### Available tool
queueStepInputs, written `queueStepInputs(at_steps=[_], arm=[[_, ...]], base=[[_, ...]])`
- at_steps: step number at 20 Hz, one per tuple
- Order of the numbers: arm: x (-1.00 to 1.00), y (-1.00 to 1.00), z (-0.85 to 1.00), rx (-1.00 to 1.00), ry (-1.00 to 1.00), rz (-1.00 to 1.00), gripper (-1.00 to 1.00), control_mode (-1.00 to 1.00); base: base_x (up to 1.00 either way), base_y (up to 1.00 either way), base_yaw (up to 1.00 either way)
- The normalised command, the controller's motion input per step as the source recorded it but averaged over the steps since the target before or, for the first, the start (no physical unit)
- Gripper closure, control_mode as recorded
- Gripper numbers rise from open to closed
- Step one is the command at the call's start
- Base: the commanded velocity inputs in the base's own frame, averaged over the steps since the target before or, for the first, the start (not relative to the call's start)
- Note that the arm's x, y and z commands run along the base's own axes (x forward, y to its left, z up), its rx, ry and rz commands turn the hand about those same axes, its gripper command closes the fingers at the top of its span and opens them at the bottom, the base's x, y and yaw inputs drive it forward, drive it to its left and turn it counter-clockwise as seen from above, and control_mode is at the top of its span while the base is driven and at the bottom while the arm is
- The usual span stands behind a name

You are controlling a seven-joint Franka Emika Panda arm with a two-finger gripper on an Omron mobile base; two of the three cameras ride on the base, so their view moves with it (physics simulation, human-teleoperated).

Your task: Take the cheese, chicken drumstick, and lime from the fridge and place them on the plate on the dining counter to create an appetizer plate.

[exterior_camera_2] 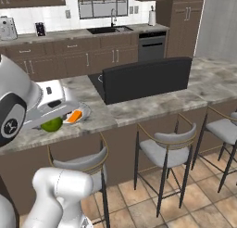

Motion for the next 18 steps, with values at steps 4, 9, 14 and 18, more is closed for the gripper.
queueStepInputs(at_steps=[4,9,14,18], arm=[[0.44,0.42,-0.30,0.00,0.01,0.03,1.00,-1.00],[0.63,0.61,-0.29,0.00,0.01,0.02,1.00,-1.00],[0.98,0.70,-0.31,0.01,0.01,0.00,1.00,-1.00],[1.00,0.76,-0.63,0.05,0.09,0.00,1.00,-1.00]], base=[[0.00,0.00,0.00],[0.00,0.00,0.00],[0.00,0.00,0.00],[0.00,0.00,0.00]])
